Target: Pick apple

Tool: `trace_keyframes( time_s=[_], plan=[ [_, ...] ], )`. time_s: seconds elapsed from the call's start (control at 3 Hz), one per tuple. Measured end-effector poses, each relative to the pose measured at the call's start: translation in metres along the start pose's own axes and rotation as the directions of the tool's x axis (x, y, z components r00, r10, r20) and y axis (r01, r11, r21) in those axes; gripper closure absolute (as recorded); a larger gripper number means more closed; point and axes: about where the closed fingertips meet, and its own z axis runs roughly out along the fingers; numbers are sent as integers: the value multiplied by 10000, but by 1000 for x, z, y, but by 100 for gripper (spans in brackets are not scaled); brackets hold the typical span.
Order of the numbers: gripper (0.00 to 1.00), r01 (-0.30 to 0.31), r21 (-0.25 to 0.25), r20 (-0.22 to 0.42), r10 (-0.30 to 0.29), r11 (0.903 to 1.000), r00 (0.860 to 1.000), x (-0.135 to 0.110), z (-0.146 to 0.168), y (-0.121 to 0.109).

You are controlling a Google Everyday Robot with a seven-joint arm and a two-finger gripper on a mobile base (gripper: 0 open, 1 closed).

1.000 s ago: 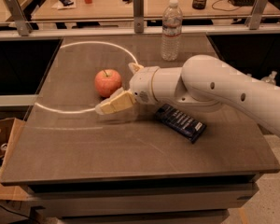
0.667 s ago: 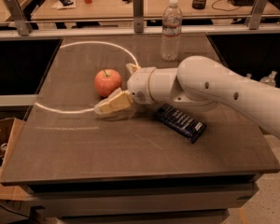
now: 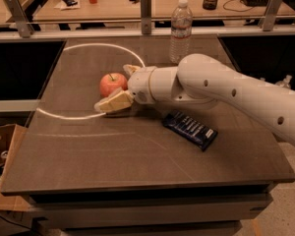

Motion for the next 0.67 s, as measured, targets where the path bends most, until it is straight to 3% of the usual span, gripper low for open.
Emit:
trace_keyframes(
  time_s=[0.67],
  plan=[
    [61, 154, -399, 145, -149, 9991, 9998, -3, 14, 0]
  ],
)
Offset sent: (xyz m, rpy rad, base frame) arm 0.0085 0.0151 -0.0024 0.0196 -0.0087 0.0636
